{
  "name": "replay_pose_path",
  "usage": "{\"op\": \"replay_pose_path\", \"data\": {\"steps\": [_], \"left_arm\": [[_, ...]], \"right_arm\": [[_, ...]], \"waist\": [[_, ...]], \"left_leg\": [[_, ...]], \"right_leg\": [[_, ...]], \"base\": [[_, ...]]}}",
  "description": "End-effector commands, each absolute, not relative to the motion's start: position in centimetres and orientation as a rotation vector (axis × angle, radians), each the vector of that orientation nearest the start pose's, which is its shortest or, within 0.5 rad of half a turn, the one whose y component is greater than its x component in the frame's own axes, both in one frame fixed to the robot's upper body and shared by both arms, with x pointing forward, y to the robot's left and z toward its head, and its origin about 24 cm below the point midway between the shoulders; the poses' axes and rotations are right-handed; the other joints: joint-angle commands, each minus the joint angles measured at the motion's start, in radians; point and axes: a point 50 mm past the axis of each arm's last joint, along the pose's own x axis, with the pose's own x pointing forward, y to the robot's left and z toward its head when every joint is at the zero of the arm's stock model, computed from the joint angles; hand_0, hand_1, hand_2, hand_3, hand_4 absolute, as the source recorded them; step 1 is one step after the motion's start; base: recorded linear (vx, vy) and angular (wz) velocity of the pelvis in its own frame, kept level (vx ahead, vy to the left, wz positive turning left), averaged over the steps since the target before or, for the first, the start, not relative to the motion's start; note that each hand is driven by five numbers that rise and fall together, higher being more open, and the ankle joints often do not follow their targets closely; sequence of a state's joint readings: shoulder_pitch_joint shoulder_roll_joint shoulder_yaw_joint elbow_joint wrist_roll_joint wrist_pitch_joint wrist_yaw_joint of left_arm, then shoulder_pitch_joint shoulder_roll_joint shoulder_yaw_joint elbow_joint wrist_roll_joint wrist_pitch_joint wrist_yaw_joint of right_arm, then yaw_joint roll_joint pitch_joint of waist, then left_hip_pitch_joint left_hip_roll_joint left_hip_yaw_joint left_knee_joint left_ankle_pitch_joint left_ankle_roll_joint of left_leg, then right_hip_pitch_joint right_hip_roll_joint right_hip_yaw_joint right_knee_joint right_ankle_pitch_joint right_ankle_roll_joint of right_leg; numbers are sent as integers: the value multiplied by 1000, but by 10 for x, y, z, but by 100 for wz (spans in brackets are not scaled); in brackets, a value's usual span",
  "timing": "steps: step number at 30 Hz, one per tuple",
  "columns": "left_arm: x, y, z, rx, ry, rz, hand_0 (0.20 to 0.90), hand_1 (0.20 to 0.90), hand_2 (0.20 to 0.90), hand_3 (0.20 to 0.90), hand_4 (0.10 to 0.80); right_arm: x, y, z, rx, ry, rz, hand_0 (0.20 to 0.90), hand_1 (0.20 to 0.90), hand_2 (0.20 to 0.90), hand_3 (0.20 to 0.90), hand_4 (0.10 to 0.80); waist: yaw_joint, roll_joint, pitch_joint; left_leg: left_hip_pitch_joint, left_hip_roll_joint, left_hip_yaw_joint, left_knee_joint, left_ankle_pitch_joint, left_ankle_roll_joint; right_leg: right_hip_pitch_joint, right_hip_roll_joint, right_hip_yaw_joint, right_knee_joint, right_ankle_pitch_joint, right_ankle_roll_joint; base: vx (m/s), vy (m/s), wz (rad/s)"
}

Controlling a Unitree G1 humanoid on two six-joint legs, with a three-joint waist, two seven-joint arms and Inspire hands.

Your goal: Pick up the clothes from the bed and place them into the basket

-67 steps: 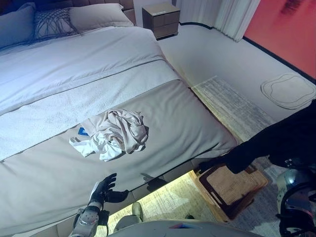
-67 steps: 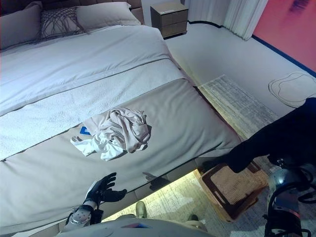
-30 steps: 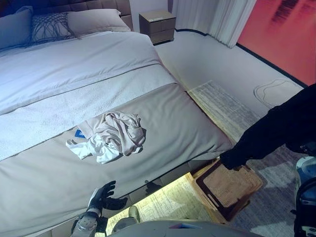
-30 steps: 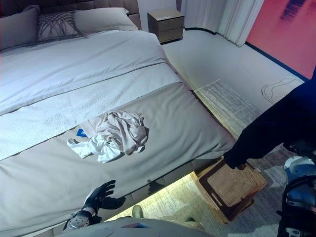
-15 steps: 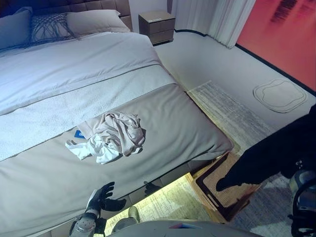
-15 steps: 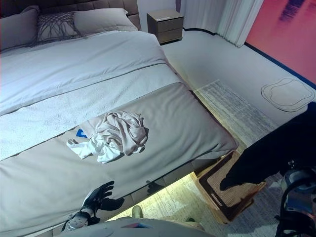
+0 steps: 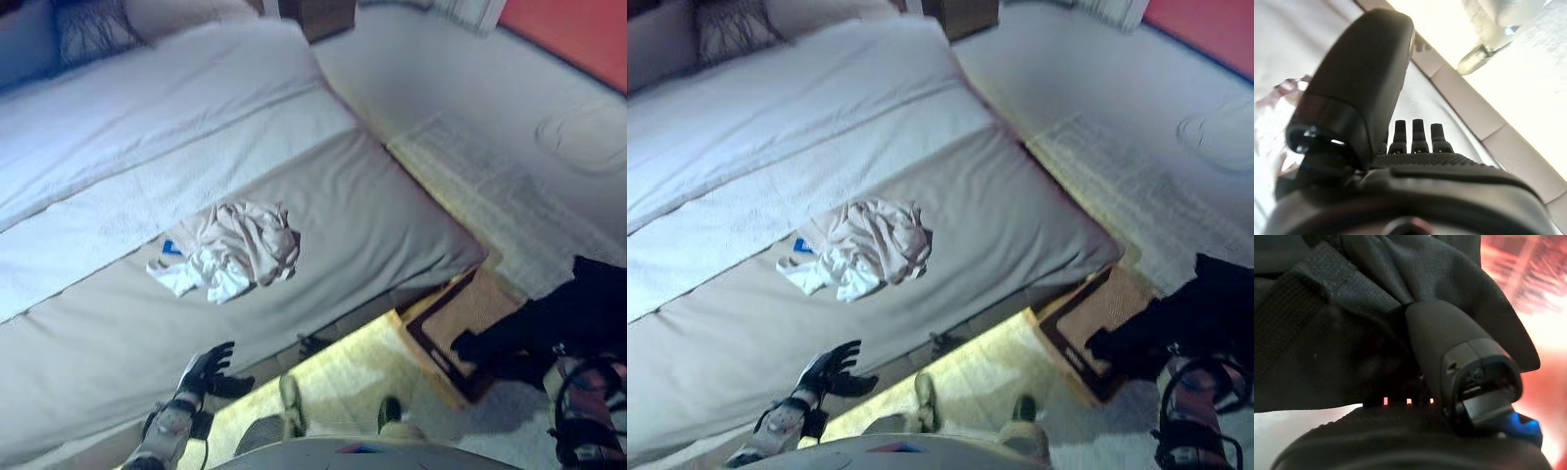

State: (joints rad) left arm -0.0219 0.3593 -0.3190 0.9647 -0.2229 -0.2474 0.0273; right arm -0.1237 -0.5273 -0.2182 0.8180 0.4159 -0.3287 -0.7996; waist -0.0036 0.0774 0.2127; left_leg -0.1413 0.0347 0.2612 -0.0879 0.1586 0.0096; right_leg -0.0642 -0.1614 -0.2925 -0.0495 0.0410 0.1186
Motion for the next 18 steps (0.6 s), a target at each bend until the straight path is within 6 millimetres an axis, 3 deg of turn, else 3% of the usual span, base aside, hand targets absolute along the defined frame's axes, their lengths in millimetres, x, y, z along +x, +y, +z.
{"op": "replay_pose_path", "data": {"steps": [1,6,11,18], "left_arm": [[213,236,-83,244,485,46,900,900,900,900,800],[226,222,-74,203,412,12,900,900,900,900,800],[234,215,-64,158,342,17,900,900,900,900,800],[238,214,-56,104,301,18,900,900,900,900,800]], "right_arm": [[228,-394,68,-74,-153,-1300,300,300,300,200,100],[246,-396,74,3,-125,-1256,300,300,300,200,100],[268,-397,105,-51,-159,-1217,300,300,300,200,100],[276,-411,129,-62,-144,-1236,300,300,300,200,100]], "waist": [[35,-8,94],[45,39,163],[52,88,217],[59,130,252]], "left_leg": [[-5,-41,-117,32,-94,-13],[-89,-51,-126,83,-78,-19],[-181,-61,-123,132,-65,-24],[-273,-78,-105,219,-77,-27]], "right_leg": [[-102,12,41,132,10,-17],[-168,2,30,168,10,-31],[-270,-7,20,237,-8,-45],[-382,-32,19,337,-40,-52]], "base": [[-160,-27,1],[-97,-8,2],[-66,27,4],[-37,27,4]]}}
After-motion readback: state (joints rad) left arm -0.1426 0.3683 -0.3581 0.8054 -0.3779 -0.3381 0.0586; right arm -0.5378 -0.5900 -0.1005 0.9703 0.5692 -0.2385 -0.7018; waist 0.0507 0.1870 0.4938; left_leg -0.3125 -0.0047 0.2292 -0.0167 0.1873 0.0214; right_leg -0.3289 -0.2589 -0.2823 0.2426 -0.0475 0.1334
